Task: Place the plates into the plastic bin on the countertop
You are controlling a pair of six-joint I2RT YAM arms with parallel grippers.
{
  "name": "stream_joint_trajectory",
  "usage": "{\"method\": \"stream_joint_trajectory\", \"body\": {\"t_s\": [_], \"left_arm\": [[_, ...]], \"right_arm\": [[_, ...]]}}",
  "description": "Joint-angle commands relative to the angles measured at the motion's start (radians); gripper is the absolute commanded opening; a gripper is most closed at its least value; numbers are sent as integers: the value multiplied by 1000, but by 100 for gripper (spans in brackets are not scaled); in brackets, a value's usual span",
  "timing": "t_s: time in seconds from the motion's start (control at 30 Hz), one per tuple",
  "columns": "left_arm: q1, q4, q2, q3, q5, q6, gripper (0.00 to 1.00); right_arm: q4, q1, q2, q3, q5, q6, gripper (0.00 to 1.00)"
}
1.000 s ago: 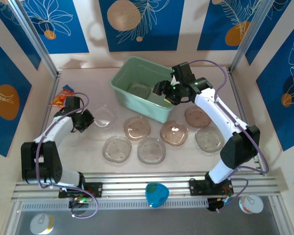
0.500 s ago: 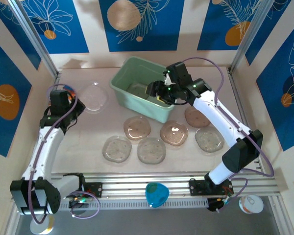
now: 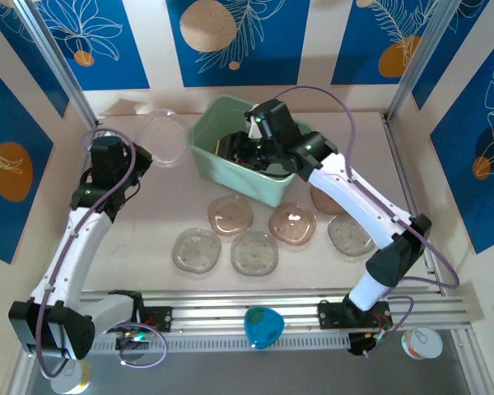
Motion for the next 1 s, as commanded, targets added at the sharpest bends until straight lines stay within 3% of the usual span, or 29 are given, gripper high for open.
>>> {"method": "stream_joint_trajectory", "body": {"t_s": [0.0,0.3,0.77,0.97], "left_arm": [[-69,88,13,57,-99,-56,0],[-197,161,75,82,-181,-116,0],[-286,209,106,90,-220,-151,0],[-302,224,99,68,-236,-168,0]], "right_arm": [[41,8,35,25,77,55,49],[129,4,86,52,136,107,50],[223,-19,148,30,135,173,50],[238,-19,151,21,172,196,40]]}}
